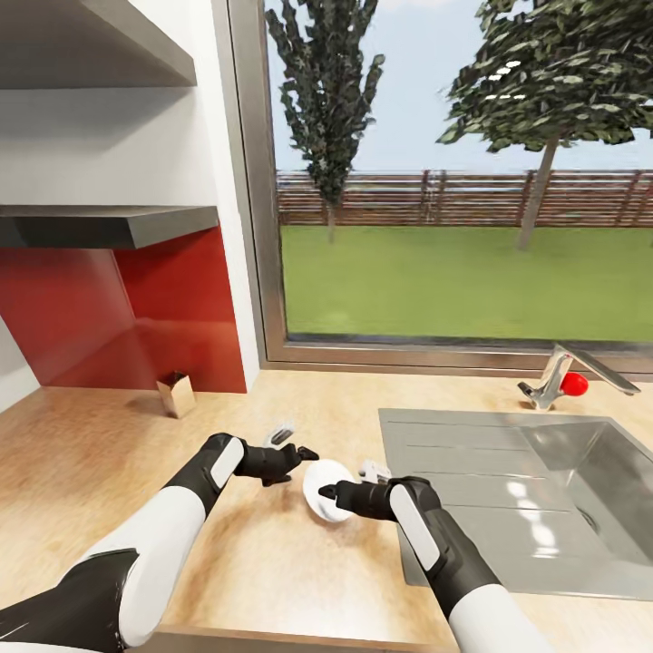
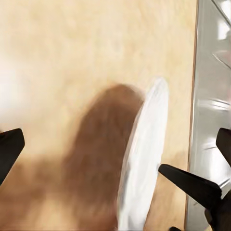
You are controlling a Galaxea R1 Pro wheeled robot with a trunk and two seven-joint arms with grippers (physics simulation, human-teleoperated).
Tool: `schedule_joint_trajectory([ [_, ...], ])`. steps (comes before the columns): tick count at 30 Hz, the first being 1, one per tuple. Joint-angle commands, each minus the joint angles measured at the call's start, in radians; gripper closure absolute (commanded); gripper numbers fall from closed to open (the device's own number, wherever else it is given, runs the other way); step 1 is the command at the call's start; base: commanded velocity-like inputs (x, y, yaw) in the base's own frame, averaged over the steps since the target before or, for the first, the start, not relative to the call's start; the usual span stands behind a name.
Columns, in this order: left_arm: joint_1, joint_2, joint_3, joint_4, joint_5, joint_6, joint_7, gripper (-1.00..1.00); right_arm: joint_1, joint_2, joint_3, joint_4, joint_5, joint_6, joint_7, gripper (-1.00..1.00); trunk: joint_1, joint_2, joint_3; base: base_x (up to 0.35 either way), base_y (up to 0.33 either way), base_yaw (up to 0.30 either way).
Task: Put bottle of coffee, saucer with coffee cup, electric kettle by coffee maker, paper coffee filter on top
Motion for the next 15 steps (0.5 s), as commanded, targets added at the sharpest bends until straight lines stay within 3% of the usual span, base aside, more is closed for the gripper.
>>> schedule_joint_trajectory([
  [1, -0.001, -0.002, 0.008, -0.001, -0.004, 0.008, -0.004, -1.00, 0.000, 0.000, 0.000, 0.024, 0.012, 0.008, 0.001, -1.00, 0.001, -0.002, -0.003, 0.000, 0.000, 0.000],
  [7, -0.001, -0.003, 0.006, 0.002, 0.030, 0.010, -0.006, -1.00, 0.000, 0.000, 0.000, 0.024, 0.012, 0.008, 0.001, -1.00, 0.001, -0.002, -0.003, 0.000, 0.000, 0.000],
  [15, -0.001, -0.006, 0.006, -0.006, 0.034, 0.043, -0.006, -1.00, 0.000, 0.000, 0.000, 0.024, 0.012, 0.008, 0.001, -1.00, 0.001, -0.002, -0.003, 0.000, 0.000, 0.000],
])
